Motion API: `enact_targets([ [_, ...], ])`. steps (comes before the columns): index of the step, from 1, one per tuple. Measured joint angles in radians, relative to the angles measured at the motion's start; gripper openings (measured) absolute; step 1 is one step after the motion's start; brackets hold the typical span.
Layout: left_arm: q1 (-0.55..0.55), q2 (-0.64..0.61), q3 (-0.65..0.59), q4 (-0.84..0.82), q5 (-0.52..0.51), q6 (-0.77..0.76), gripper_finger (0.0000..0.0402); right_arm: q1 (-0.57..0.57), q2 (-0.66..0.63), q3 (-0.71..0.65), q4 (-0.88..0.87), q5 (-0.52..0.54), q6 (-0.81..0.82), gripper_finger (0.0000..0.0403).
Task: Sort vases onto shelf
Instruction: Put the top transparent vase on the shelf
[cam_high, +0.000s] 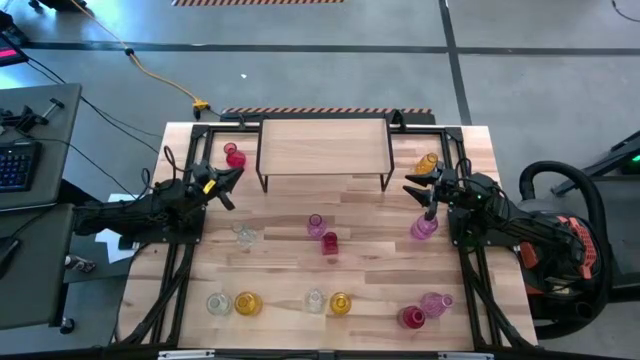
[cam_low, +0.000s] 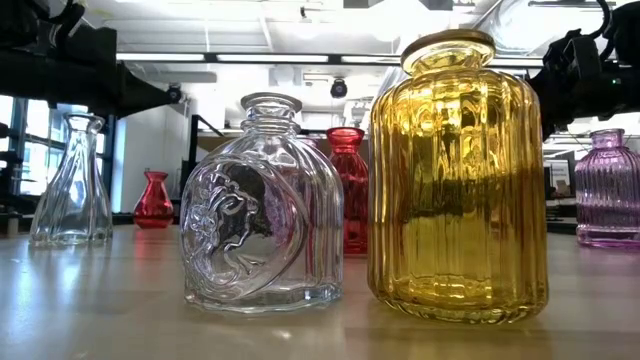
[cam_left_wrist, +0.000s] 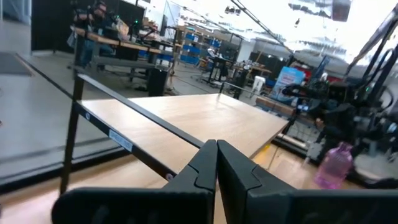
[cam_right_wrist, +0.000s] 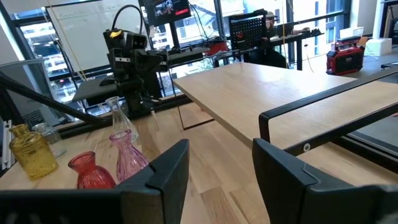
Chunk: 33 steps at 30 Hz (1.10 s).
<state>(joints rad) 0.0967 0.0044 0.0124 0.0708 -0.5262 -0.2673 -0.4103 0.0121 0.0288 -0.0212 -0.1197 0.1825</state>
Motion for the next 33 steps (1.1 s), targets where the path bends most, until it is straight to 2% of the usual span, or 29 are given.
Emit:
enact_targets([
  [6, 0.000, 0.000, 0.000, 0.001, 0.028, -0.096, 0.0003, 0.000, 0.000, 0.000, 0.000, 0.004, 0.000, 0.0161],
  [14, 0.000, 0.005, 0.062, -0.008, 0.150, -0.053, 0.0003, 0.000, 0.000, 0.000, 0.000, 0.004, 0.000, 0.0161],
  [21, 0.000, 0.116, 0.271, -0.183, 0.162, 0.035, 0.0003, 0.000, 0.000, 0.000, 0.000, 0.003, 0.000, 0.0161],
  [33, 0.000, 0.477, 0.681, -0.334, 0.169, 0.239, 0.0003, 0.000, 0.000, 0.000, 0.000, 0.002, 0.000, 0.0161],
])
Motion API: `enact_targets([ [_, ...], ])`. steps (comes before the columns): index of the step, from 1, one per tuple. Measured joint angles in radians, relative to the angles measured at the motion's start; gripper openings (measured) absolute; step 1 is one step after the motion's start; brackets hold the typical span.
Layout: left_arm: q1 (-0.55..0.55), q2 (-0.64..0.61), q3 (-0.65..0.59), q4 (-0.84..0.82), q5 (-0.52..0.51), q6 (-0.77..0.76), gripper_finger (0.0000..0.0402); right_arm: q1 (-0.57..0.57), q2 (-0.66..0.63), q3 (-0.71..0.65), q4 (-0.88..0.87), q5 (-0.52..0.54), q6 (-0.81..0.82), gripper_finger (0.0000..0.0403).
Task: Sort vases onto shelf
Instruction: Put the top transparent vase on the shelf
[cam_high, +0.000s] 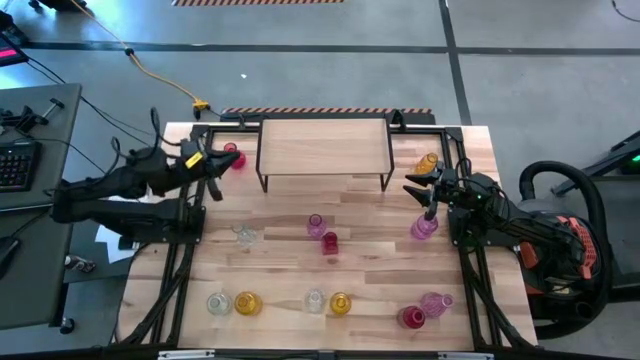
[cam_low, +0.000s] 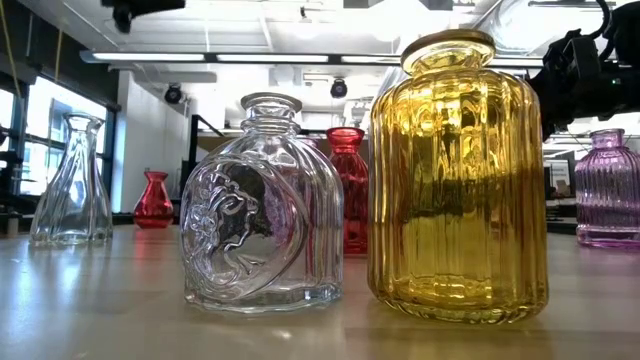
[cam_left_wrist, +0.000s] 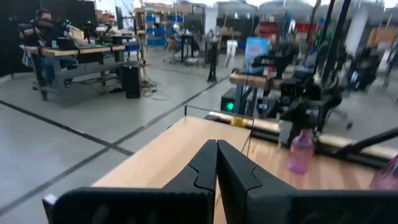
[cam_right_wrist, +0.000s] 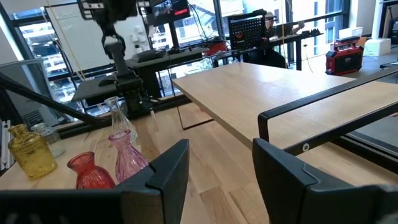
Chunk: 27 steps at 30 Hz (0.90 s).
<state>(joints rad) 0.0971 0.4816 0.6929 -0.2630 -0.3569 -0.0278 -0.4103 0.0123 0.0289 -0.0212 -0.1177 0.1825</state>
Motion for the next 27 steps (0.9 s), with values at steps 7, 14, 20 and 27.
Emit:
enact_targets([
  [7, 0.000, 0.166, 0.128, -0.067, 0.029, 0.044, 0.0003, 0.000, 0.000, 0.000, 0.000, -0.004, 0.000, 0.0161],
  [14, 0.000, 0.265, 0.217, -0.283, 0.088, 0.032, 0.0003, 0.000, 0.000, 0.000, 0.000, -0.003, 0.000, 0.0161],
  [20, 0.000, 0.324, 0.276, -0.524, 0.193, -0.108, 0.0003, 0.000, 0.000, 0.000, 0.000, -0.003, 0.000, 0.0161],
  [27, 0.000, 0.375, 0.301, -0.786, 0.326, -0.350, 0.0003, 0.000, 0.000, 0.000, 0.000, -0.003, 0.000, 0.0161],
])
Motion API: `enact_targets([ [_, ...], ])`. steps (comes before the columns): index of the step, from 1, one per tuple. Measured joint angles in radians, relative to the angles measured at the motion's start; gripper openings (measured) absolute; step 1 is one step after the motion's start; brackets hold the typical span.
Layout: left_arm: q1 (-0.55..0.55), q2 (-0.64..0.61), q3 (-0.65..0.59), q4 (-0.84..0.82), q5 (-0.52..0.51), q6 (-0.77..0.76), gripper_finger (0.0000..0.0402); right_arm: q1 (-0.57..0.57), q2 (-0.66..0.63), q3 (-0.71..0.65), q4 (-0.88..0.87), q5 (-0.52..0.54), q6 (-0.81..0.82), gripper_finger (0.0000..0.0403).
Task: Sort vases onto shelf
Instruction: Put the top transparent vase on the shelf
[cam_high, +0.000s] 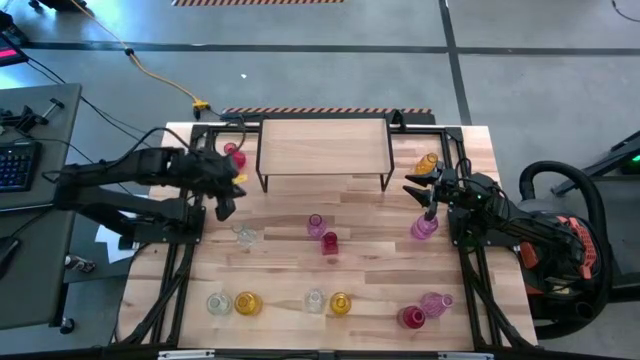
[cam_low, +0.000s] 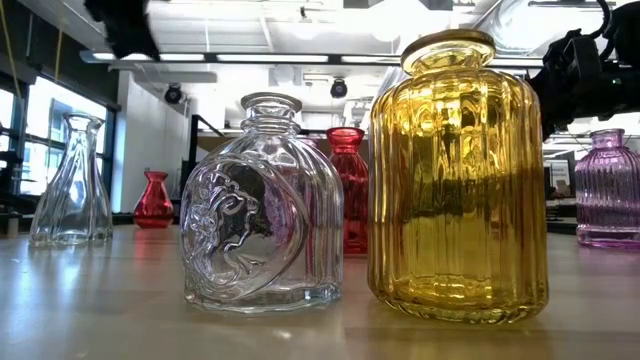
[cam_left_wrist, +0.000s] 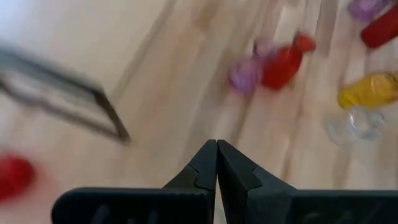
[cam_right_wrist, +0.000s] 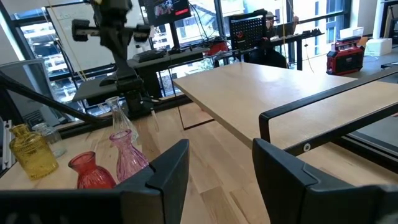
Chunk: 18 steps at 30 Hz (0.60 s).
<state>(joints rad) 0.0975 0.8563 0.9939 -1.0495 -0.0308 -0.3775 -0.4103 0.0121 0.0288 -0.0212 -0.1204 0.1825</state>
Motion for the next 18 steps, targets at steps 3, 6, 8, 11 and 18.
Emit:
enact_targets([
  [3, 0.000, 0.021, 0.000, -0.083, 0.043, -0.144, 0.0003, 0.000, 0.000, 0.000, 0.000, 0.000, 0.000, 0.0161],
  [6, -0.001, 0.043, 0.000, -0.140, 0.097, -0.225, 0.0003, 0.000, 0.000, 0.000, 0.000, 0.001, 0.000, 0.0161],
  [8, -0.005, 0.058, 0.000, -0.159, 0.115, -0.250, 0.0006, 0.000, 0.000, 0.000, 0.000, 0.005, 0.000, 0.0161],
  [11, -0.025, 0.082, 0.000, -0.173, 0.117, -0.279, 0.0022, 0.000, 0.000, 0.000, 0.000, 0.005, 0.000, 0.0161],
  [18, -0.089, 0.142, 0.000, -0.184, 0.096, -0.343, 0.0078, 0.000, 0.000, 0.000, 0.000, 0.004, 0.000, 0.0161],
])
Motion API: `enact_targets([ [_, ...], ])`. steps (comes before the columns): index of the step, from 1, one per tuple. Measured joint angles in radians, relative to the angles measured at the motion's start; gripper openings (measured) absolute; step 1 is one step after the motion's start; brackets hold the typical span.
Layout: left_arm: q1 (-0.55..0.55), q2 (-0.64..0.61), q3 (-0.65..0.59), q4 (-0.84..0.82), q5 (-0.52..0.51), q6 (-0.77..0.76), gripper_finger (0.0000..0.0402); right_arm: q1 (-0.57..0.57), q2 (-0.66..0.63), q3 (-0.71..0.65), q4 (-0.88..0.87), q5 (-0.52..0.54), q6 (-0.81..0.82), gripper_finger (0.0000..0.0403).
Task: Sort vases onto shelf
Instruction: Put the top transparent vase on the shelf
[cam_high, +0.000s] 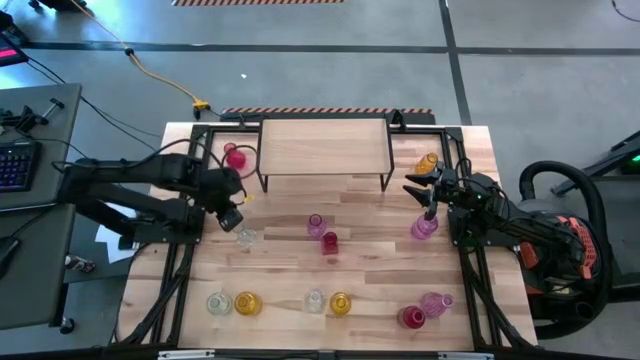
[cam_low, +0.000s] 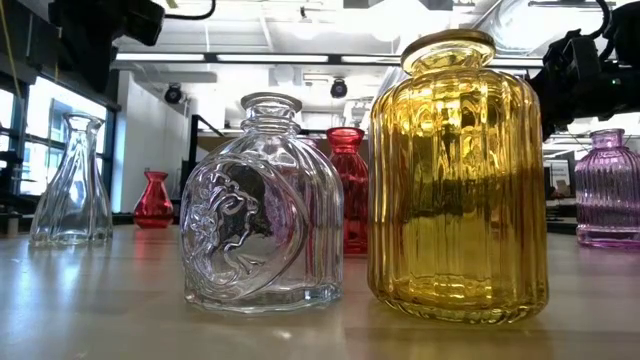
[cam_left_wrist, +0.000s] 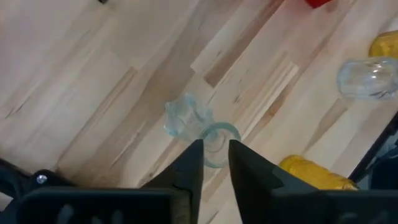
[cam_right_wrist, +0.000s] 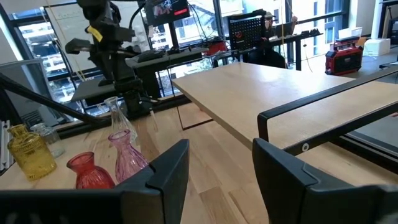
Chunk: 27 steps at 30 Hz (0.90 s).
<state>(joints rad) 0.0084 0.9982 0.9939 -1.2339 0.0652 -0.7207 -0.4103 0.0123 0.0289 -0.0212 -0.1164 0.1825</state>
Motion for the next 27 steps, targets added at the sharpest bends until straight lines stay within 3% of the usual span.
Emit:
enact_targets([
  [9, -0.058, 0.086, -0.001, -0.027, -0.042, -0.055, 0.0118, 0.000, 0.000, 0.000, 0.000, -0.001, 0.000, 0.0161],
  [27, -0.136, 0.123, -0.028, 0.004, -0.058, -0.158, 0.0120, 0.000, 0.000, 0.000, 0.000, -0.006, 0.000, 0.0161],
])
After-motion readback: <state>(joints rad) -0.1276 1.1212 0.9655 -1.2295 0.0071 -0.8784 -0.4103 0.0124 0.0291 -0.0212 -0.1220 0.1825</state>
